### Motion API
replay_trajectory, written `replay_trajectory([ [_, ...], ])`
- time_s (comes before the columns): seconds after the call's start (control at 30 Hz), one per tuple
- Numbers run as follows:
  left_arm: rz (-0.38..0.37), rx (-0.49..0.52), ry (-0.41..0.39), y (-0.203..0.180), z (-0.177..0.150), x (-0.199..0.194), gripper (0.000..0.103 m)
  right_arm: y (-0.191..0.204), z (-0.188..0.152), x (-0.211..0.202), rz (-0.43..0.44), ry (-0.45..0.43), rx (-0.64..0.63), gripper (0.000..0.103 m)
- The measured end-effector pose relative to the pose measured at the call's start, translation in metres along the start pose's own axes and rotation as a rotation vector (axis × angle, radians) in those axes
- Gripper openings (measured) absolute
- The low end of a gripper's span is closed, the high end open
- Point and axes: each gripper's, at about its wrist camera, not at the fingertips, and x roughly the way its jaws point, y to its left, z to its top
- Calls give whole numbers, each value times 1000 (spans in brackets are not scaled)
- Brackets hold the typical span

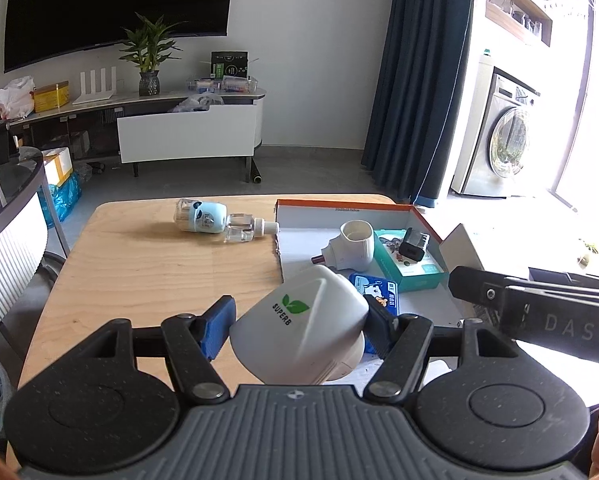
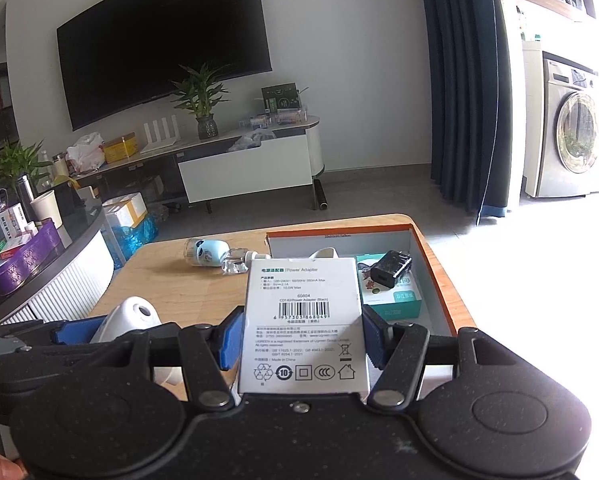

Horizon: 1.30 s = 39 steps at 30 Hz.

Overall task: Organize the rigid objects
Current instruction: 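Carry the white device and white product box with both tools over the tray, then lower the white product box into the tray with right tool while left tool releases the device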

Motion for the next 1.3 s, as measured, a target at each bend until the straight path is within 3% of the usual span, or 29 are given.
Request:
replay_trajectory([
  [0.87,-110,71,58,-38,8,36,69,-56,5,12,-119,11,92,71],
  [1.3,-137,75,93,-46,9,53,69,-65,9,31,-131,45,95,71],
])
